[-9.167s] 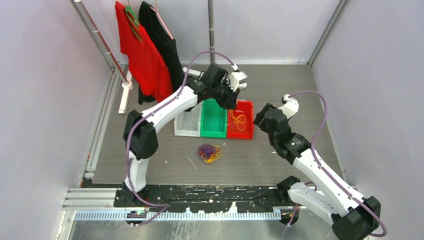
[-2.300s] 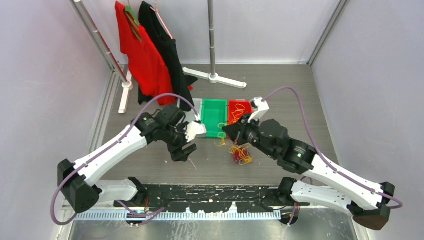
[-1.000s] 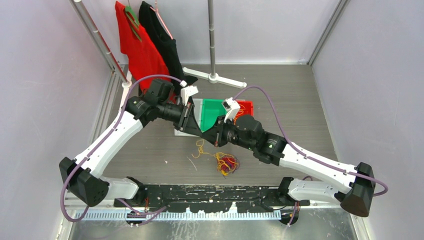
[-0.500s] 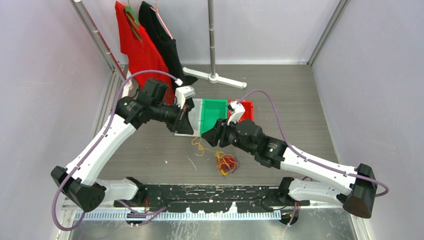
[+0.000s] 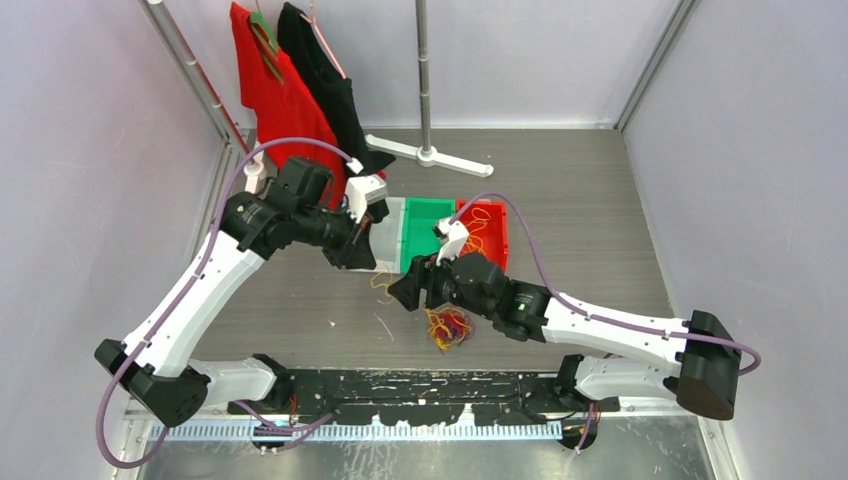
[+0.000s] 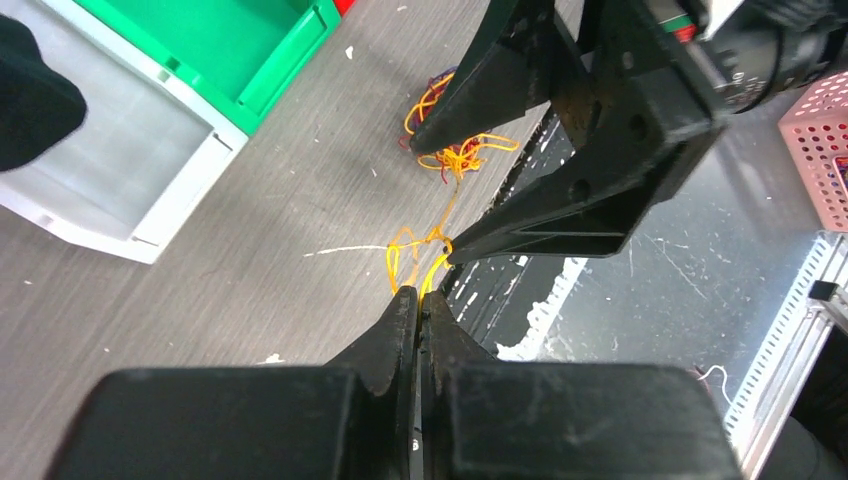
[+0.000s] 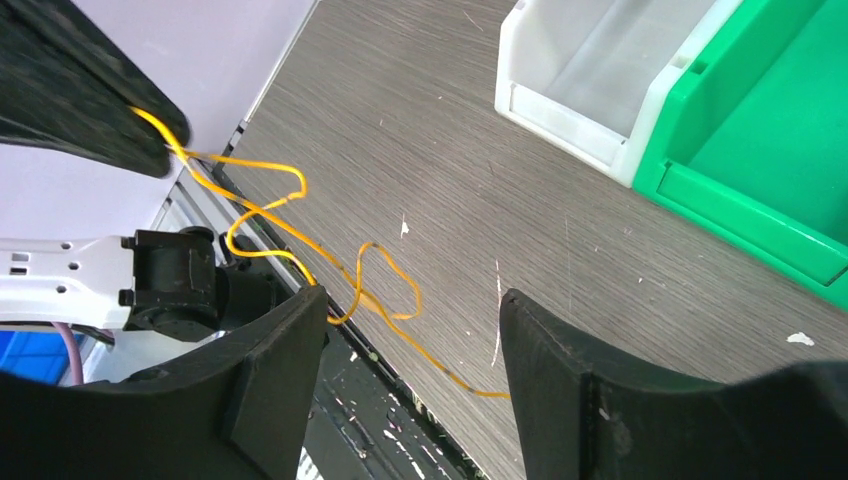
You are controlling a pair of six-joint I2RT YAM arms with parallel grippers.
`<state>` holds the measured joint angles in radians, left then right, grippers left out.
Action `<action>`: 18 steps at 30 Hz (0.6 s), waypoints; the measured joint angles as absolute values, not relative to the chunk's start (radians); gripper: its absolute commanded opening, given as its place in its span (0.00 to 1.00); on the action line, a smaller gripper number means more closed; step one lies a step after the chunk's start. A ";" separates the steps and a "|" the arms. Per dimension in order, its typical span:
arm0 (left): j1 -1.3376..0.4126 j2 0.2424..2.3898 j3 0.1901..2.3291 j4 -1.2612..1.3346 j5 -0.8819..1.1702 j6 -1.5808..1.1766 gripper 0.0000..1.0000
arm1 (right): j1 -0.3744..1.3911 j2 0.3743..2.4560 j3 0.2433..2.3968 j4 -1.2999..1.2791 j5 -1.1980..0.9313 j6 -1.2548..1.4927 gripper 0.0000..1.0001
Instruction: Untangle the cables
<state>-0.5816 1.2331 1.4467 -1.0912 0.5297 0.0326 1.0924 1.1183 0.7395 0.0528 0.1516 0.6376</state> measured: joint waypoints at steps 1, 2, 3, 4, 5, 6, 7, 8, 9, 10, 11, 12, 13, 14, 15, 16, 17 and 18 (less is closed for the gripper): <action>-0.583 1.233 1.461 -1.101 0.525 0.041 0.00 | 1.092 1.119 0.736 0.057 0.152 0.638 0.67; -0.585 1.233 1.472 -1.105 0.523 0.047 0.00 | 1.092 1.119 0.734 0.060 0.152 0.638 0.67; -0.587 1.233 1.488 -1.111 0.522 0.057 0.00 | 1.092 1.120 0.729 0.069 0.152 0.638 0.67; -0.588 1.233 1.502 -1.117 0.522 0.063 0.00 | 1.092 1.120 0.724 0.076 0.152 0.638 0.67; -0.588 1.233 1.514 -1.122 0.522 0.066 0.00 | 1.092 1.123 0.718 0.085 0.153 0.638 0.67; -0.590 1.233 1.527 -1.127 0.522 0.070 0.00 | 1.092 1.129 0.712 0.094 0.153 0.638 0.67; -0.591 1.233 1.536 -1.130 0.522 0.073 0.00 | 1.092 1.135 0.707 0.101 0.153 0.638 0.68; -0.595 1.233 1.547 -1.135 0.522 0.079 0.00 | 1.092 1.146 0.699 0.108 0.155 0.638 0.69; -0.598 1.233 1.557 -1.141 0.521 0.084 0.00 | 1.092 1.157 0.691 0.115 0.156 0.638 0.70; -0.601 1.233 1.566 -1.147 0.518 0.087 0.00 | 1.092 1.168 0.684 0.119 0.157 0.639 0.70; -0.603 1.234 1.576 -1.155 0.517 0.089 0.00 | 1.092 1.180 0.674 0.126 0.160 0.639 0.70; -0.606 1.234 1.587 -1.164 0.515 0.091 0.00 | 1.092 1.191 0.668 0.129 0.163 0.640 0.70; -0.608 1.235 1.600 -1.173 0.515 0.091 0.00 | 1.092 1.200 0.661 0.133 0.165 0.641 0.70; -0.609 1.237 1.613 -1.180 0.515 0.092 0.00 | 1.092 1.208 0.656 0.142 0.169 0.642 0.69; -0.611 1.239 1.627 -1.187 0.515 0.091 0.00 | 1.092 1.216 0.653 0.152 0.173 0.642 0.68; -0.614 1.241 1.640 -1.189 0.515 0.091 0.00 | 1.092 1.224 0.653 0.163 0.177 0.642 0.68; -0.616 1.243 1.654 -1.190 0.515 0.091 0.00 | 1.092 1.232 0.653 0.170 0.181 0.642 0.67; -0.618 1.244 1.666 -1.190 0.515 0.091 0.00 | 1.092 1.241 0.653 0.176 0.185 0.642 0.67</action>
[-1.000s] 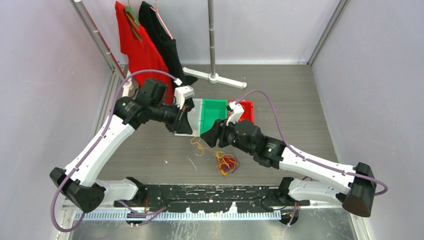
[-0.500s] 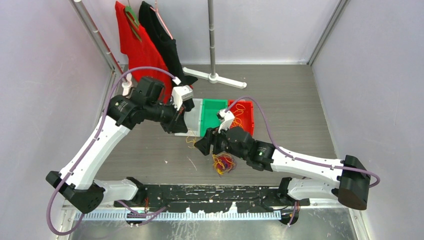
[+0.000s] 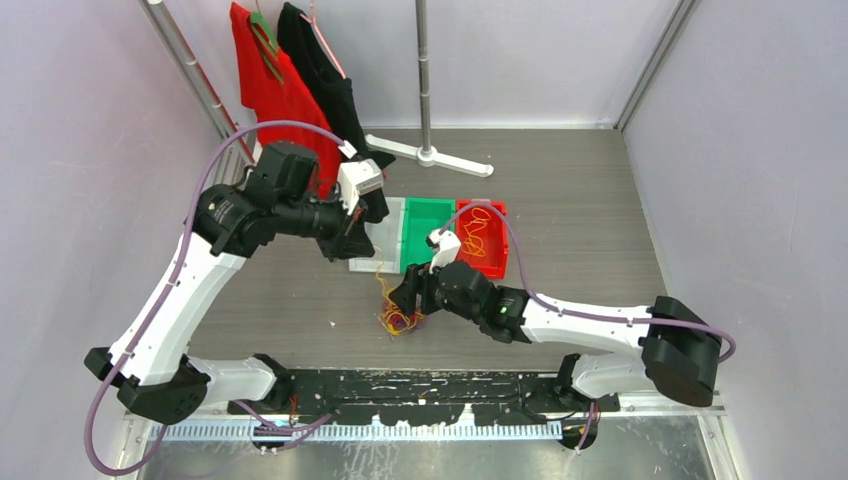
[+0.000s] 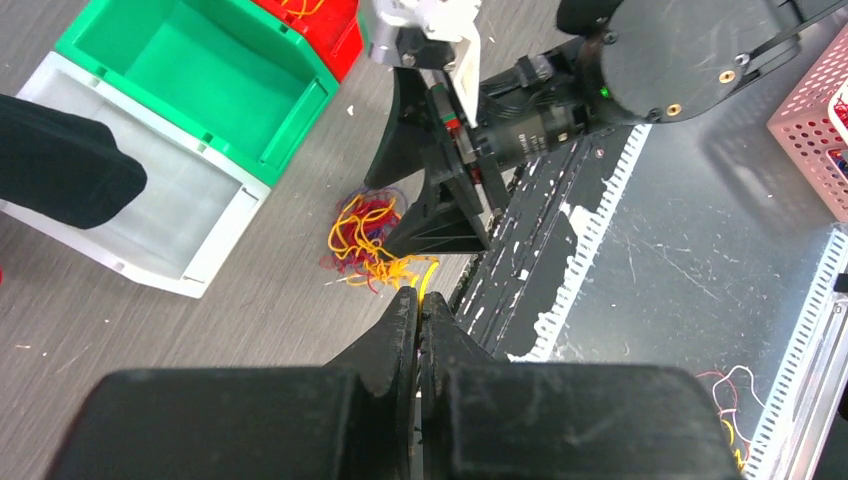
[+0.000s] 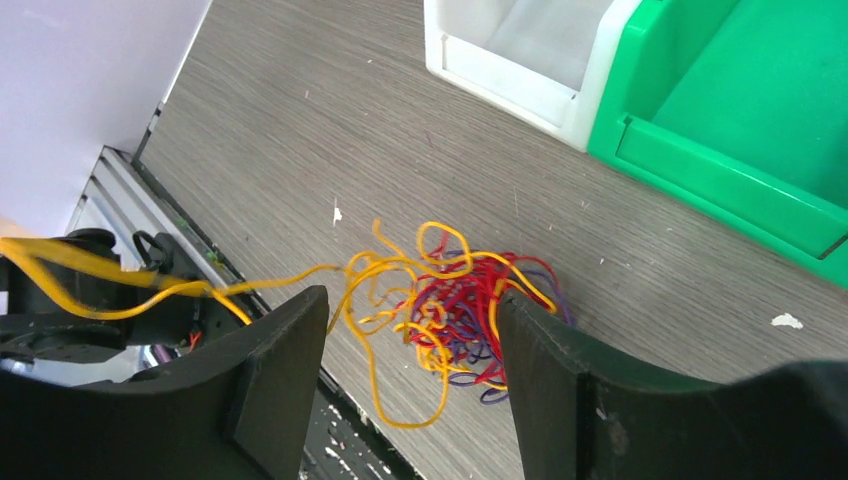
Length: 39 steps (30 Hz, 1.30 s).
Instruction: Untangle the cables
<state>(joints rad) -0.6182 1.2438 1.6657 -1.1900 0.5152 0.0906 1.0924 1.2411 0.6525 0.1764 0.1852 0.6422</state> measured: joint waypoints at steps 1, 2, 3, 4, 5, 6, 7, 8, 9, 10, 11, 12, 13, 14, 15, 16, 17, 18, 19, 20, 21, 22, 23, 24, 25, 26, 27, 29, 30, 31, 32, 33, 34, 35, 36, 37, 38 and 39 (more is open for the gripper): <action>-0.622 1.245 1.674 -1.190 0.515 0.090 0.00 | 1.092 1.250 0.653 0.182 0.188 0.642 0.67; -0.623 1.245 1.680 -1.192 0.515 0.090 0.00 | 1.092 1.260 0.653 0.188 0.192 0.642 0.67; -0.624 1.245 1.683 -1.194 0.515 0.090 0.00 | 1.093 1.267 0.653 0.192 0.197 0.642 0.67; -0.625 1.245 1.684 -1.197 0.515 0.089 0.00 | 1.094 1.271 0.653 0.195 0.201 0.641 0.66; -0.625 1.245 1.684 -1.200 0.515 0.090 0.00 | 1.097 1.270 0.653 0.196 0.205 0.639 0.66; -0.627 1.245 1.684 -1.206 0.515 0.090 0.00 | 1.102 1.269 0.652 0.205 0.209 0.632 0.66; -0.627 1.245 1.684 -1.213 0.515 0.091 0.00 | 1.107 1.266 0.650 0.221 0.210 0.620 0.65; -0.627 1.245 1.685 -1.219 0.515 0.091 0.00 | 1.114 1.259 0.644 0.244 0.210 0.603 0.65; -0.627 1.245 1.686 -1.225 0.515 0.092 0.00 | 1.122 1.248 0.636 0.264 0.208 0.586 0.65; -0.628 1.245 1.687 -1.229 0.515 0.094 0.00 | 1.127 1.238 0.633 0.274 0.207 0.572 0.65; -0.628 1.245 1.688 -1.234 0.515 0.097 0.00 | 1.131 1.229 0.633 0.281 0.202 0.554 0.65; -0.628 1.245 1.690 -1.237 0.515 0.100 0.00 | 1.134 1.220 0.634 0.293 0.197 0.533 0.65; -0.628 1.245 1.694 -1.242 0.515 0.105 0.00 | 1.137 1.217 0.636 0.297 0.195 0.522 0.65; -0.628 1.247 1.702 -1.248 0.515 0.109 0.00 | 1.137 1.216 0.639 0.300 0.190 0.511 0.65; -0.629 1.251 1.716 -1.254 0.515 0.112 0.00 | 1.137 1.217 0.645 0.300 0.183 0.500 0.65; -0.629 1.256 1.729 -1.257 0.515 0.113 0.00 | 1.137 1.220 0.649 0.300 0.179 0.494 0.65; -0.629 1.261 1.742 -1.258 0.516 0.113 0.00 | 1.137 1.224 0.656 0.300 0.174 0.488 0.64; -0.630 1.265 1.757 -1.259 0.516 0.114 0.00 | 1.137 1.234 0.669 0.300 0.170 0.482 0.63; -0.631 1.268 1.767 -1.260 0.516 0.114 0.00 | 1.137 1.245 0.678 0.302 0.169 0.478 0.62; -0.632 1.269 1.775 -1.261 0.516 0.114 0.00 | 1.137 1.259 0.690 0.307 0.169 0.474 0.61; -0.633 1.270 1.783 -1.265 0.517 0.114 0.00 | 1.137 1.274 0.701 0.313 0.170 0.471 0.58; -0.635 1.273 1.794 -1.275 0.522 0.114 0.00 | 1.137 1.289 0.710 0.320 0.173 0.466 0.56; -0.636 1.278 1.803 -1.282 0.527 0.114 0.00 | 1.137 1.302 0.717 0.327 0.181 0.462 0.54; -0.636 1.284 1.814 -1.288 0.535 0.114 0.00 | 1.137 1.312 0.722 0.335 0.192 0.459 0.52; -0.637 1.290 1.821 -1.293 0.545 0.114 0.00 | 1.137 1.318 0.724 0.343 0.202 0.458 0.51; -0.637 1.295 1.825 -1.299 0.560 0.114 0.00 | 1.137 1.325 0.724 0.360 0.212 0.458 0.49; -0.637 1.298 1.825 -1.305 0.572 0.114 0.00 | 1.137 1.328 0.724 0.372 0.217 0.457 0.48; -0.637 1.301 1.825 -1.320 0.599 0.115 0.00 | 1.137 1.333 0.725 0.394 0.227 0.456 0.45; -0.637 1.301 1.825 -1.326 0.613 0.114 0.00 | 1.137 1.336 0.728 0.401 0.230 0.456 0.44; -0.638 1.301 1.828 -1.333 0.623 0.114 0.00 | 1.137 1.343 0.733 0.406 0.232 0.458 0.44; -0.638 1.301 1.833 -1.339 0.635 0.113 0.00 | 1.137 1.351 0.737 0.413 0.234 0.460 0.43; -0.638 1.302 1.842 -1.345 0.649 0.111 0.00 | 1.137 1.365 0.741 0.423 0.236 0.466 0.42; -0.639 1.303 1.852 -1.348 0.658 0.109 0.00 | 1.137 1.382 0.743 0.436 0.237 0.471 0.40; -0.639 1.306 1.865 -1.352 0.668 0.105 0.00 | 1.137 1.401 0.744 0.451 0.238 0.475 0.39; -0.639 1.309 1.880 -1.355 0.681 0.104 0.00 | 1.137 1.424 0.744 0.464 0.239 0.479 0.37; -0.640 1.313 1.898 -1.357 0.698 0.102 0.00 | 1.137 1.444 0.744 0.472 0.239 0.484 0.36; -0.640 1.315 1.908 -1.358 0.712 0.099 0.00 | 1.137 1.468 0.744 0.482 0.239 0.492 0.35; -0.640 1.316 1.914 -1.359 0.729 0.089 0.00 | 1.137 1.491 0.744 0.496 0.239 0.500 0.33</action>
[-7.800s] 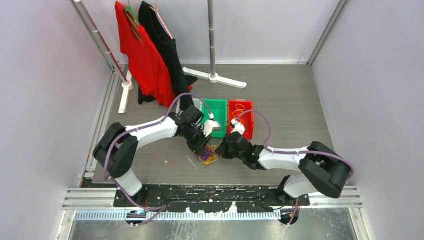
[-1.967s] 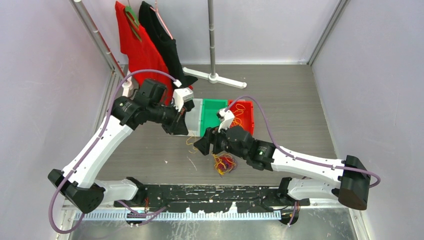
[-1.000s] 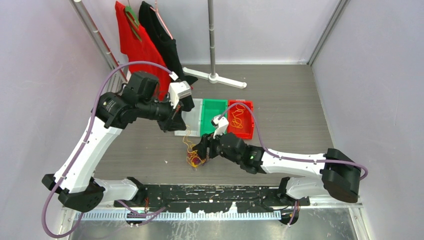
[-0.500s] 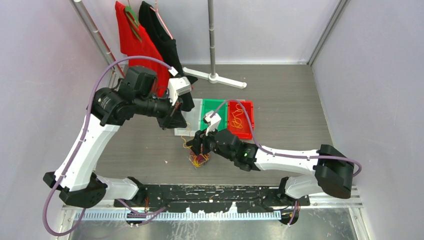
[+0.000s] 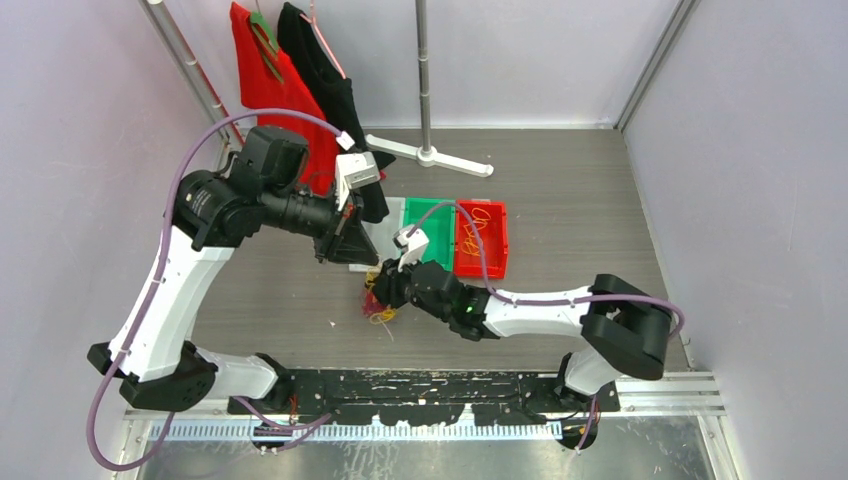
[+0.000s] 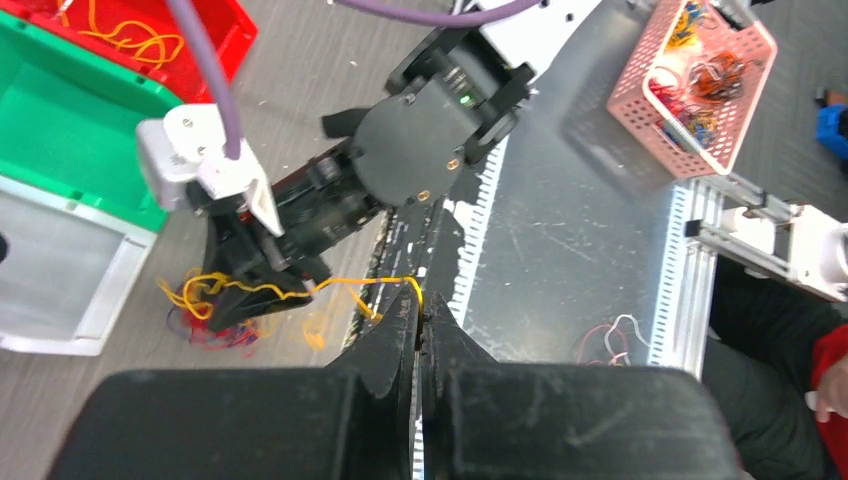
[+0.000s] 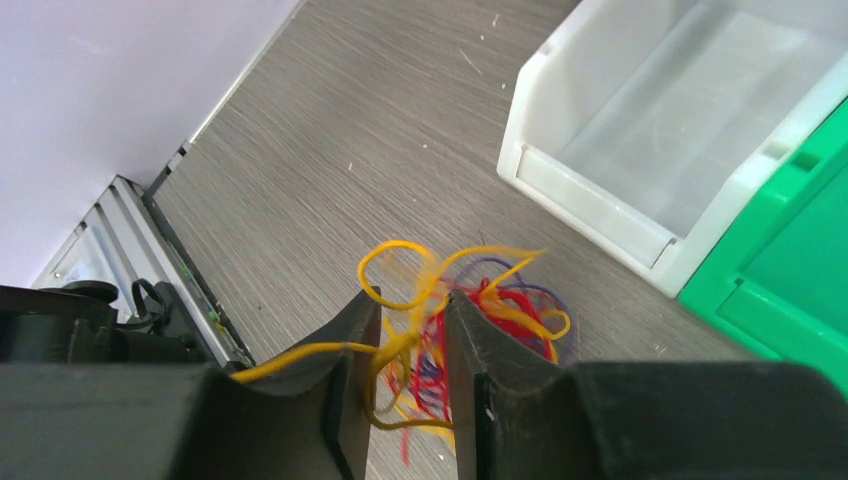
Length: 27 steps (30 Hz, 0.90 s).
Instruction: Untangle the cables
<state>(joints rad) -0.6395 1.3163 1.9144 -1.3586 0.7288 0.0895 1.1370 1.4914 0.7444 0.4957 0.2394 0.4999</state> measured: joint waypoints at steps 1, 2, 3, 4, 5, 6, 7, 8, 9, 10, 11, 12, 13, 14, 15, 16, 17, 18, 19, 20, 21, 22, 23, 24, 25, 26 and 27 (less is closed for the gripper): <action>-0.640 1.317 1.917 -1.359 0.743 0.081 0.00 | 1.137 1.510 0.744 0.506 0.239 0.505 0.32; -0.640 1.320 1.921 -1.359 0.759 0.068 0.00 | 1.138 1.526 0.744 0.513 0.239 0.512 0.32; -0.640 1.323 1.928 -1.359 0.767 0.062 0.00 | 1.138 1.535 0.744 0.517 0.239 0.518 0.31; -0.640 1.328 1.941 -1.360 0.772 0.056 0.00 | 1.138 1.544 0.742 0.527 0.240 0.526 0.31; -0.640 1.333 1.955 -1.359 0.772 0.052 0.00 | 1.138 1.549 0.740 0.534 0.240 0.532 0.31; -0.640 1.336 1.974 -1.357 0.771 0.050 0.00 | 1.138 1.552 0.737 0.544 0.240 0.539 0.31; -0.640 1.336 1.984 -1.355 0.770 0.046 0.00 | 1.138 1.552 0.734 0.550 0.240 0.546 0.31; -0.640 1.336 1.997 -1.353 0.767 0.041 0.00 | 1.138 1.552 0.729 0.562 0.240 0.554 0.31; -0.640 1.335 2.016 -1.349 0.760 0.035 0.00 | 1.138 1.552 0.722 0.576 0.240 0.560 0.31; -0.640 1.335 2.035 -1.344 0.752 0.032 0.00 | 1.138 1.552 0.714 0.585 0.240 0.566 0.31; -0.640 1.335 2.056 -1.338 0.746 0.029 0.00 | 1.138 1.552 0.702 0.597 0.241 0.572 0.31; -0.640 1.335 2.088 -1.329 0.734 0.026 0.00 | 1.138 1.552 0.686 0.607 0.242 0.580 0.31; -0.640 1.335 2.117 -1.322 0.724 0.024 0.00 | 1.138 1.552 0.670 0.613 0.243 0.584 0.31; -0.640 1.335 2.150 -1.314 0.714 0.022 0.00 | 1.138 1.552 0.654 0.614 0.243 0.591 0.31; -0.640 1.335 2.185 -1.307 0.703 0.017 0.00 | 1.138 1.552 0.640 0.616 0.243 0.597 0.31; -0.640 1.335 2.218 -1.298 0.694 0.011 0.00 | 1.138 1.552 0.627 0.618 0.244 0.602 0.31; -0.640 1.336 2.249 -1.293 0.685 0.007 0.00 | 1.138 1.552 0.617 0.620 0.244 0.606 0.32; -0.640 1.337 2.285 -1.288 0.677 0.005 0.00 | 1.138 1.552 0.610 0.622 0.244 0.609 0.32; -0.640 1.338 2.311 -1.282 0.670 0.003 0.00 | 1.138 1.552 0.603 0.625 0.245 0.614 0.32; -0.640 1.340 2.335 -1.276 0.664 0.002 0.00 | 1.138 1.552 0.597 0.628 0.245 0.618 0.32; -0.640 1.341 2.355 -1.274 0.656 0.002 0.00 | 1.138 1.552 0.592 0.630 0.245 0.624 0.32; -0.640 1.345 2.374 -1.272 0.647 0.003 0.00 | 1.139 1.552 0.588 0.632 0.245 0.630 0.31; -0.640 1.348 2.390 -1.271 0.639 0.004 0.00 | 1.139 1.552 0.587 0.633 0.245 0.632 0.28; -0.640 1.354 2.408 -1.270 0.627 0.007 0.00 | 1.139 1.551 0.583 0.638 0.246 0.636 0.24; -0.640 1.357 2.418 -1.268 0.617 0.009 0.00 | 1.139 1.551 0.578 0.643 0.247 0.639 0.21; -0.640 1.361 2.424 -1.262 0.605 0.012 0.00 | 1.139 1.551 0.570 0.648 0.248 0.645 0.18; -0.640 1.361 2.426 -1.251 0.591 0.014 0.00 | 1.140 1.551 0.556 0.650 0.250 0.655 0.13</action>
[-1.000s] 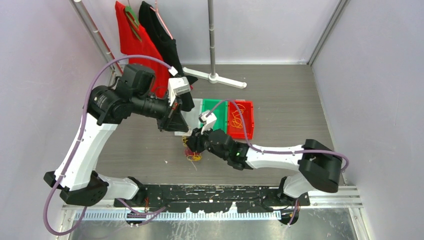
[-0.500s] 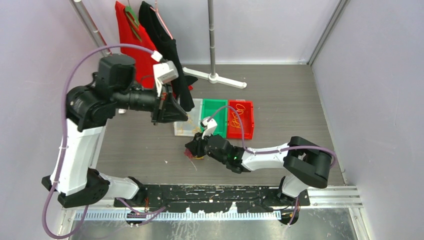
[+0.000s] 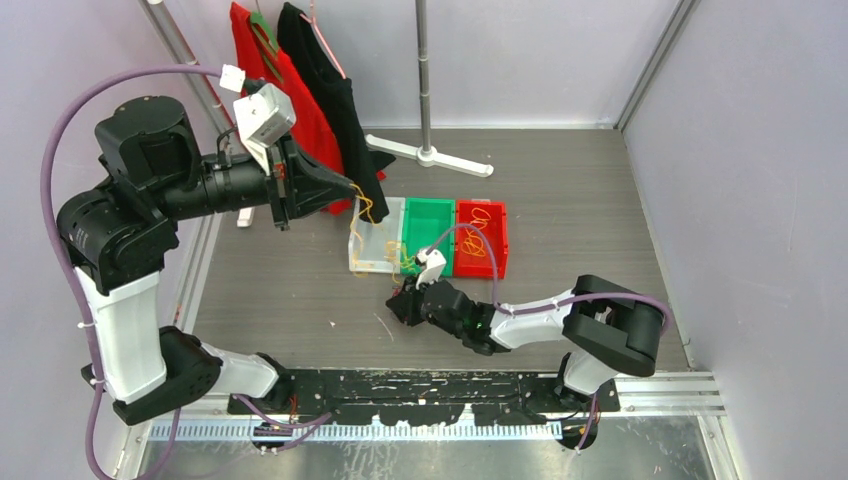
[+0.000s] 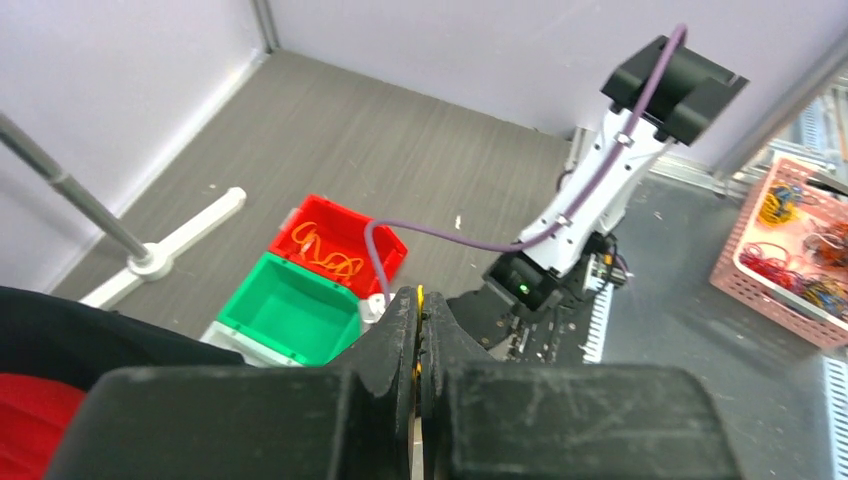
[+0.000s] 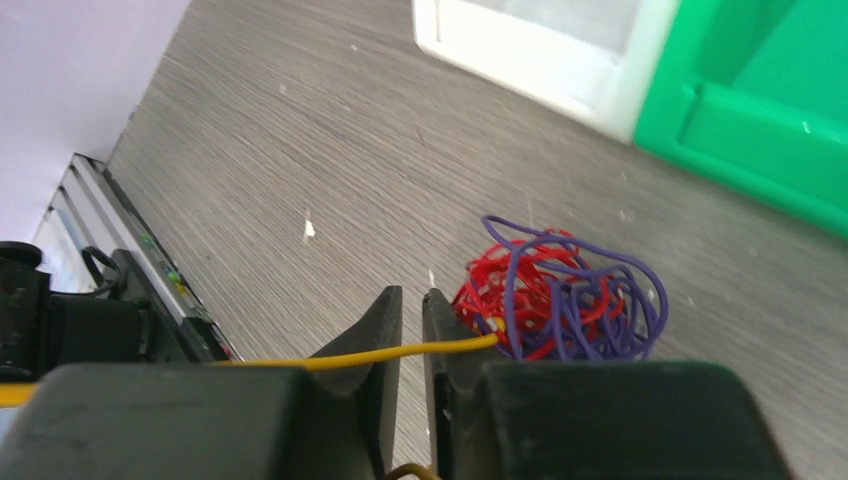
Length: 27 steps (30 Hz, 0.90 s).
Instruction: Untangle the cables
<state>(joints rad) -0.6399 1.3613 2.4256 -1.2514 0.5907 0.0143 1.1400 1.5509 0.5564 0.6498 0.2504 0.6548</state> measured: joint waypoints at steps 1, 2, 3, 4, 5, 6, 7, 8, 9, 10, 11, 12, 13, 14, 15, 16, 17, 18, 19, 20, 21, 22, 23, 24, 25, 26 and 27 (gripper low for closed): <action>-0.640 1.361 2.426 -1.243 0.578 0.017 0.00 | 1.142 1.551 0.546 0.650 0.252 0.659 0.08; -0.640 1.361 2.425 -1.231 0.560 0.024 0.00 | 1.146 1.551 0.531 0.649 0.255 0.666 0.03; -0.640 1.359 2.425 -1.219 0.545 0.029 0.00 | 1.148 1.551 0.523 0.648 0.258 0.670 0.01; -0.640 1.357 2.425 -1.205 0.529 0.036 0.00 | 1.153 1.551 0.514 0.645 0.264 0.678 0.01; -0.640 1.355 2.425 -1.193 0.513 0.041 0.00 | 1.157 1.551 0.511 0.641 0.268 0.681 0.01; -0.640 1.353 2.425 -1.177 0.495 0.048 0.00 | 1.163 1.551 0.510 0.636 0.274 0.685 0.01; -0.640 1.349 2.425 -1.160 0.477 0.058 0.00 | 1.170 1.551 0.510 0.633 0.284 0.687 0.01; -0.640 1.345 2.425 -1.146 0.462 0.064 0.00 | 1.175 1.551 0.510 0.631 0.292 0.688 0.01; -0.640 1.340 2.425 -1.126 0.442 0.073 0.00 | 1.181 1.551 0.510 0.626 0.300 0.688 0.01; -0.640 1.335 2.425 -1.107 0.422 0.084 0.00 | 1.187 1.551 0.510 0.620 0.308 0.688 0.01; -0.640 1.330 2.425 -1.090 0.404 0.092 0.00 | 1.191 1.551 0.510 0.615 0.316 0.688 0.01; -0.640 1.325 2.425 -1.073 0.384 0.103 0.00 | 1.195 1.551 0.510 0.611 0.324 0.688 0.01; -0.640 1.319 2.425 -1.055 0.362 0.116 0.00 | 1.199 1.551 0.507 0.610 0.332 0.688 0.01; -0.640 1.313 2.425 -1.036 0.341 0.126 0.00 | 1.203 1.551 0.504 0.610 0.339 0.688 0.01; -0.640 1.309 2.425 -1.019 0.320 0.140 0.00 | 1.205 1.551 0.499 0.611 0.345 0.689 0.01; -0.641 1.303 2.423 -0.987 0.293 0.153 0.00 | 1.208 1.551 0.492 0.609 0.350 0.691 0.07; -0.641 1.296 2.418 -0.954 0.271 0.165 0.00 | 1.211 1.551 0.482 0.605 0.355 0.693 0.27; -0.641 1.287 2.410 -0.926 0.253 0.173 0.00 | 1.213 1.551 0.471 0.601 0.358 0.696 0.45; -0.640 1.274 2.397 -0.901 0.237 0.183 0.00 | 1.215 1.551 0.459 0.598 0.360 0.705 0.51; -0.640 1.261 2.386 -0.887 0.229 0.191 0.00 | 1.215 1.549 0.449 0.590 0.359 0.710 0.53; -0.640 1.249 2.381 -0.883 0.231 0.193 0.00 | 1.216 1.541 0.443 0.577 0.357 0.714 0.53; -0.640 1.242 2.377 -0.884 0.236 0.193 0.00 | 1.216 1.525 0.441 0.554 0.355 0.713 0.51; -0.641 1.237 2.370 -0.885 0.246 0.191 0.00 | 1.216 1.497 0.441 0.534 0.353 0.710 0.49; -0.641 1.225 2.353 -0.886 0.254 0.187 0.00 | 1.216 1.471 0.441 0.523 0.352 0.709 0.49; -0.641 1.210 2.334 -0.885 0.258 0.185 0.00 | 1.216 1.433 0.442 0.506 0.351 0.706 0.52; -0.641 1.195 2.311 -0.884 0.263 0.183 0.00 | 1.216 1.395 0.445 0.490 0.350 0.701 0.56; -0.641 1.184 2.294 -0.884 0.267 0.182 0.00 | 1.216 1.361 0.448 0.476 0.349 0.698 0.64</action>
